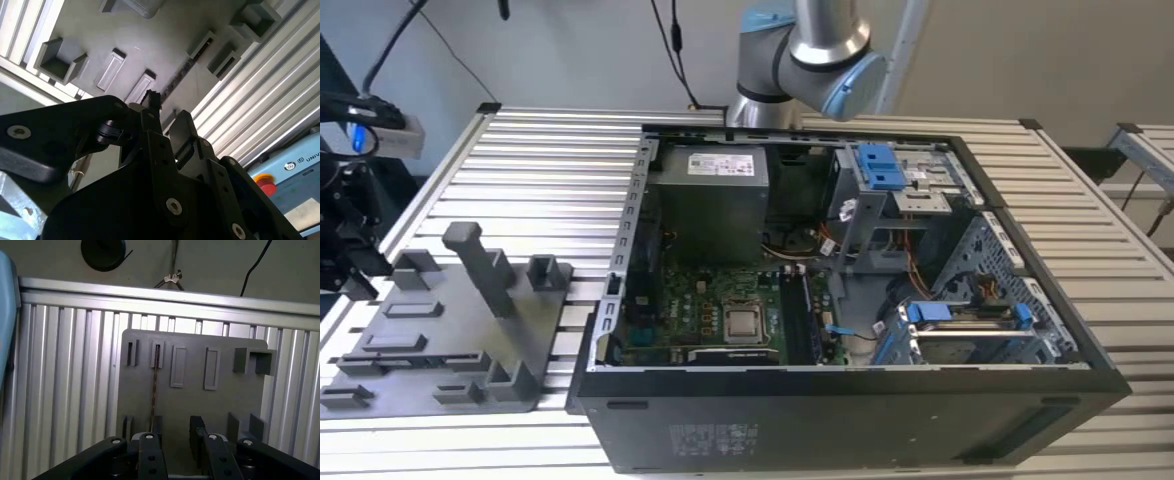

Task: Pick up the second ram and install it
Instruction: 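Pick up the second ram and move it above second insertion slot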

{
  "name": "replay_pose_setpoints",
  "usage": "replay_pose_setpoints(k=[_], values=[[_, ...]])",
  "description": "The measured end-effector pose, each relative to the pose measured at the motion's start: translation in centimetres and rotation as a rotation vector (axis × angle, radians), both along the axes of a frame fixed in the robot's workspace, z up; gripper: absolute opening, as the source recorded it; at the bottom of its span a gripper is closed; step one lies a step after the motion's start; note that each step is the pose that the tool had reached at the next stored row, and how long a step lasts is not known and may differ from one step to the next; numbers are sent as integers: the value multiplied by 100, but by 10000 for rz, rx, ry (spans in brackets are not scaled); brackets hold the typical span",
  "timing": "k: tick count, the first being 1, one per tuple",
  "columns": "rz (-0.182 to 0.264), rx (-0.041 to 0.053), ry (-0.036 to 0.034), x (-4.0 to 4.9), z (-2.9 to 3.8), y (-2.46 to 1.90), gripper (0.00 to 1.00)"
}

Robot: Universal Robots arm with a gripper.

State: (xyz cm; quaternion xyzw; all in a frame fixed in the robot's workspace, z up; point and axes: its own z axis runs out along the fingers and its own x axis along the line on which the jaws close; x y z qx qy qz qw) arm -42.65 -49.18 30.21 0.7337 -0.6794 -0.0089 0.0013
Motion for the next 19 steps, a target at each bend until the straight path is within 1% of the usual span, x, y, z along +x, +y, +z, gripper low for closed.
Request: replay_pose_setpoints(k=[7, 19], values=[[11, 0, 0, 0, -21, 0, 36], [63, 0, 0, 0, -96, -5, 36]])
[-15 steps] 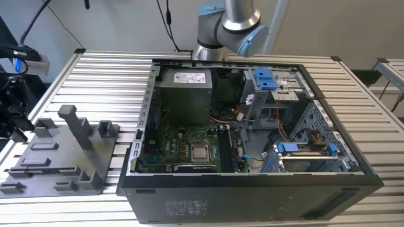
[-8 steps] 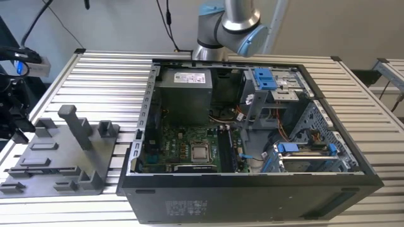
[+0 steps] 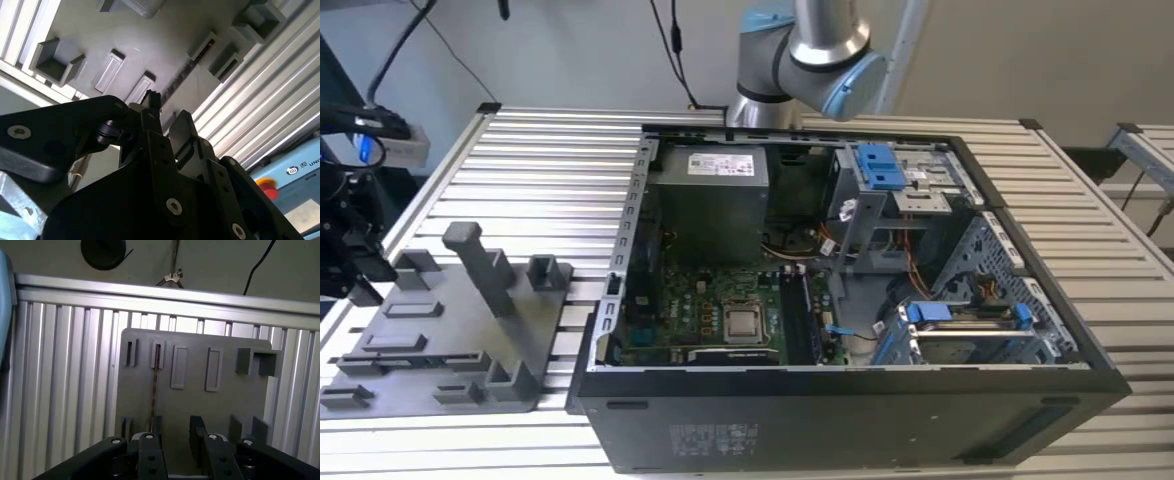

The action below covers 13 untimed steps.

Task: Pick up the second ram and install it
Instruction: 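Pick up the second ram and move it above second insertion slot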

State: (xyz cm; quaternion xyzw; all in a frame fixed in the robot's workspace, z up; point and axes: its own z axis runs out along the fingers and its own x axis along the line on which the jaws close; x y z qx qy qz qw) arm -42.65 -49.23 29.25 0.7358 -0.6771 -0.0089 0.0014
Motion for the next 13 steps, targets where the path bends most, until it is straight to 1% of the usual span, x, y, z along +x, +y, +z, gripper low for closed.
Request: replay_pose_setpoints(k=[13], values=[[69, 1, -1, 0, -96, 0, 36]])
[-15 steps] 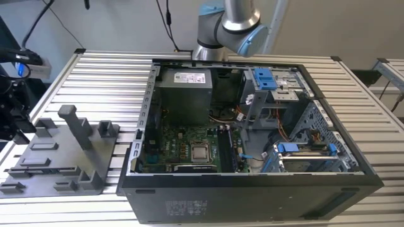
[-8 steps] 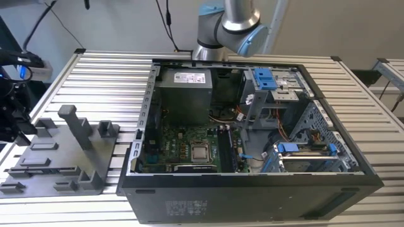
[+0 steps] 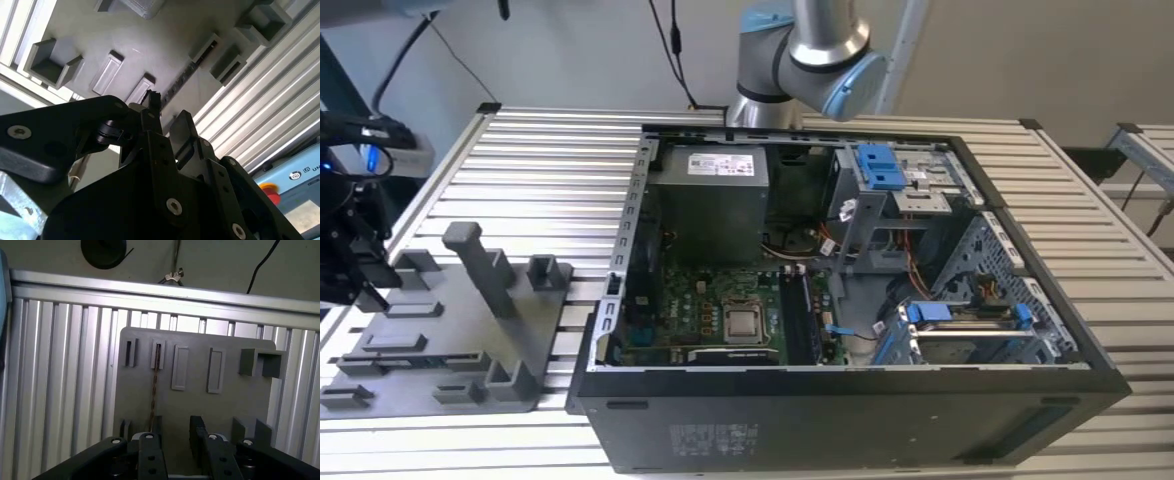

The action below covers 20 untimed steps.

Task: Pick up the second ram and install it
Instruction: 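Pick up the second ram and move it above second insertion slot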

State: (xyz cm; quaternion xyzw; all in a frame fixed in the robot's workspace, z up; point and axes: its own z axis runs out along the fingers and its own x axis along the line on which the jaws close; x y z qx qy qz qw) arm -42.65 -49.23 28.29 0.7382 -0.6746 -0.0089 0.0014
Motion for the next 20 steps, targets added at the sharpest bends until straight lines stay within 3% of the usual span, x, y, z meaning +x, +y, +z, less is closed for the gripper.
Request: replay_pose_setpoints(k=[15, 20], values=[[32, 1, 0, 0, -105, 0, 36], [57, -1, 9, 0, -181, -8, 36]])
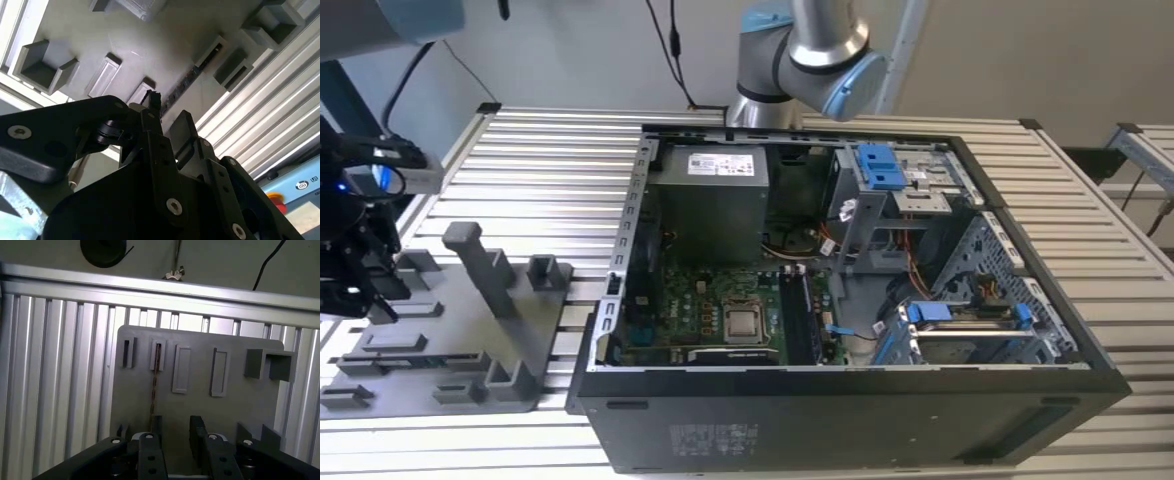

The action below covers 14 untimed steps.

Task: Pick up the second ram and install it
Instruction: 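Pick up the second ram and move it above second insertion slot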

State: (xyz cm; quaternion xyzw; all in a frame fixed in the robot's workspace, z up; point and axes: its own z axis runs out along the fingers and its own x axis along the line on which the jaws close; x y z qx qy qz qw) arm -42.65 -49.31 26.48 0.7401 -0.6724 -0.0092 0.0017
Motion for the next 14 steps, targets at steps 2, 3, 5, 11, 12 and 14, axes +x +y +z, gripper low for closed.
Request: replay_pose_setpoints(k=[2, 3, 5, 11, 12, 14], values=[[8, 0, -1, 0, -21, -7, 36], [14, 1, 0, 0, -30, -12, 36], [19, 1, 0, 0, -50, -17, 36], [39, 0, 3, 0, -106, -27, 36], [41, 1, 2, 1, -115, -27, 36], [44, 1, 3, 0, -135, -27, 36]])
